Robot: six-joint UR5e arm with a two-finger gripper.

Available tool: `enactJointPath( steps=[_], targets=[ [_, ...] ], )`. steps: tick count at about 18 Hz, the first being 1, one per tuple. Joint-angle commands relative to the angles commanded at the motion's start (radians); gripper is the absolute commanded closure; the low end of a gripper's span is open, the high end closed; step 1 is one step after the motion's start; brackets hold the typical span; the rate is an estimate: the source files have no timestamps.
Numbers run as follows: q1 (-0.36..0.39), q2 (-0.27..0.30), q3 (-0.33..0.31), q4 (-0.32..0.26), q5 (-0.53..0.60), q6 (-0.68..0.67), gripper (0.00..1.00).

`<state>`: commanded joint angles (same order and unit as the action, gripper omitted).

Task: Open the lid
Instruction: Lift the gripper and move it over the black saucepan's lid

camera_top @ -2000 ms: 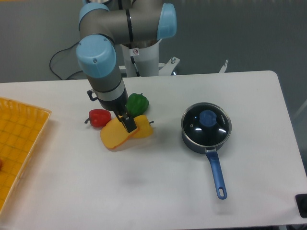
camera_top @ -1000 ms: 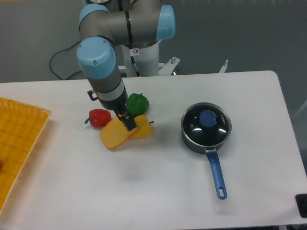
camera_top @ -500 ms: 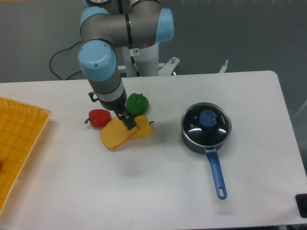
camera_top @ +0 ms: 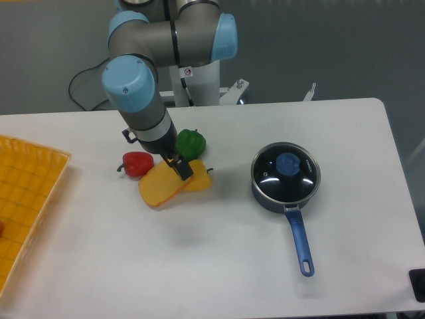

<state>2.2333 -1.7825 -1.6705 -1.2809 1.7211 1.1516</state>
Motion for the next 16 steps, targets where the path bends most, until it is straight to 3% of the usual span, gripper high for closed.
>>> enactJointPath(
  steps=[10, 16],
  targets=[
    [0.049, -0.021, 0.060, -0.034, 0.032, 0.226, 0.00],
    [0.081, -0.025, 0.060, -0.031, 0.035, 0.460, 0.00]
  ],
)
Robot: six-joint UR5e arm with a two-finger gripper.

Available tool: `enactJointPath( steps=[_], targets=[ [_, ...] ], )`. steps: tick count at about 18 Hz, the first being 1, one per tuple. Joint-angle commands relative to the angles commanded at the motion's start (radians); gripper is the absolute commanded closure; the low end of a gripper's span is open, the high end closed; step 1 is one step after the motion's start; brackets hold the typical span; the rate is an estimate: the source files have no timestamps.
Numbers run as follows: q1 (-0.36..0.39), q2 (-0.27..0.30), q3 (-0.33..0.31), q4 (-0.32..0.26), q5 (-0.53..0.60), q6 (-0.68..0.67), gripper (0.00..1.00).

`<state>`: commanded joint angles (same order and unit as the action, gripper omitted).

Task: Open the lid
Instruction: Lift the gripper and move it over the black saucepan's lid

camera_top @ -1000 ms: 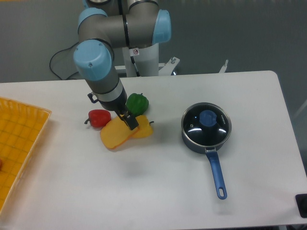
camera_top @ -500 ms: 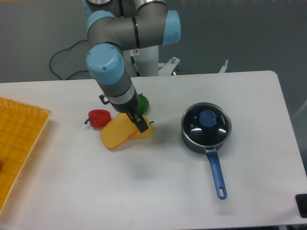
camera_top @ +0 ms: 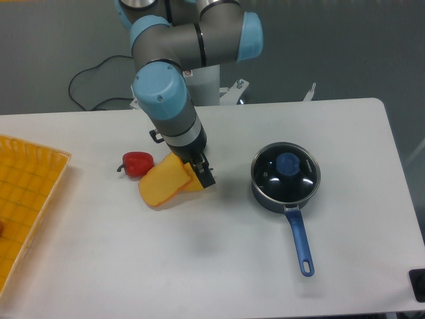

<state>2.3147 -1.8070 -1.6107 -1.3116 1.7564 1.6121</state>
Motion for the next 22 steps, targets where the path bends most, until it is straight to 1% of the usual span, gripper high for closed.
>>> enactJointPath(
  steps=[1, 5, 6, 10, 13, 16, 22],
  targets=[
    [0.014, 0.000, 0.000, -0.005, -0.003, 0.020, 0.00],
    [0.067, -0.005, -0.009, 0.002, -0.012, 0.195, 0.00],
    [0.077, -0.003, -0.009, 0.002, -0.017, 0.219, 0.00],
    [0.109, -0.005, -0.012, 0.003, -0.023, 0.253, 0.00],
    [0.150, -0.006, -0.015, 0.002, -0.037, 0.348, 0.00],
    [0.183, -0.026, -0.015, 0.002, -0.045, 0.362, 0.00],
    [0.250, -0.047, -0.003, 0.011, -0.060, 0.512, 0.00]
  ],
)
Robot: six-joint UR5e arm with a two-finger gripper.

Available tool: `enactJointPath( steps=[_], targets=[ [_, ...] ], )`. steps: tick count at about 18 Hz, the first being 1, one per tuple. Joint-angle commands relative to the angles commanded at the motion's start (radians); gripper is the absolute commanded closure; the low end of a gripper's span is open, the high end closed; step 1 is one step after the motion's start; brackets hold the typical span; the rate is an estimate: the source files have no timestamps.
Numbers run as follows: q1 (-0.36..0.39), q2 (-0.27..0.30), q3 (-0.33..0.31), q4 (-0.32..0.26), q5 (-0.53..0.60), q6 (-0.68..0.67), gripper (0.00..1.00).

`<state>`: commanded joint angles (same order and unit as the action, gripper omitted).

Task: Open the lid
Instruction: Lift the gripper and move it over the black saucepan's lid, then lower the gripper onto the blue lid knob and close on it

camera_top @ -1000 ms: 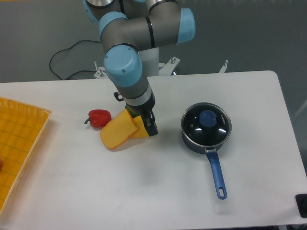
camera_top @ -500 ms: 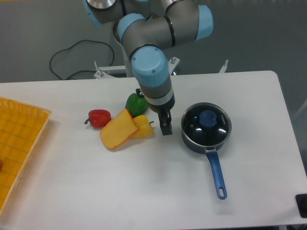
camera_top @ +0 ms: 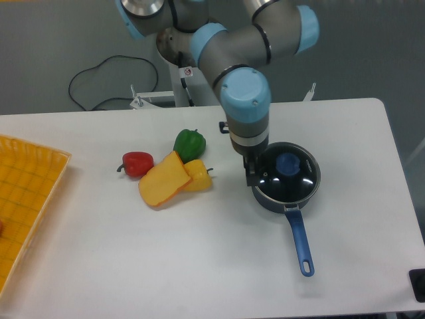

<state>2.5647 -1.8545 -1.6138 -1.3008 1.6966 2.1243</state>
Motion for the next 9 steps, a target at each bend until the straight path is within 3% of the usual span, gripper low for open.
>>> enactJointPath(
  steps=[9],
  targets=[
    [0.066, -0.034, -0.002, 0.080, -0.044, 0.071, 0.00]
  ],
)
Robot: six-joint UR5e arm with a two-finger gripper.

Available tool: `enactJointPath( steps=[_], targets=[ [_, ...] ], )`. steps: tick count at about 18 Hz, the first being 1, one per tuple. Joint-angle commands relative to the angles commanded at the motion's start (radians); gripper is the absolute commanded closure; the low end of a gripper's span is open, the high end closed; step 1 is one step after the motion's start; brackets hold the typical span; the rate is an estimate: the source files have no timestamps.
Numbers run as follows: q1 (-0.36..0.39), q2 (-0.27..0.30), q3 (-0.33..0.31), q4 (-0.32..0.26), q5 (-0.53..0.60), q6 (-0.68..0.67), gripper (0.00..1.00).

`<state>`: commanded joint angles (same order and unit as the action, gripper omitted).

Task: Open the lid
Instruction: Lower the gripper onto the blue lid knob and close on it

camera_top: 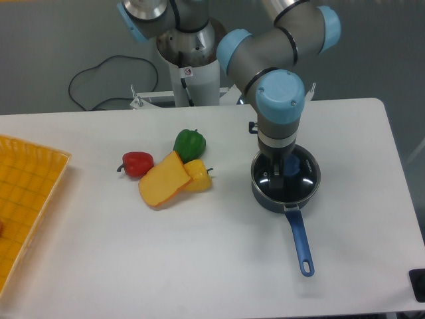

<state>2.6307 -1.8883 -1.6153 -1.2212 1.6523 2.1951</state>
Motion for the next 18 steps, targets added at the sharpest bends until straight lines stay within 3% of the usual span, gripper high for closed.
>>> enactJointPath(
  steps=[3, 18],
  targets=[
    [0.006, -0.018, 0.003, 0.031, -0.003, 0.018, 0.00],
    [0.069, -0.014, -0.032, 0.046, -0.031, 0.115, 0.00]
  ],
)
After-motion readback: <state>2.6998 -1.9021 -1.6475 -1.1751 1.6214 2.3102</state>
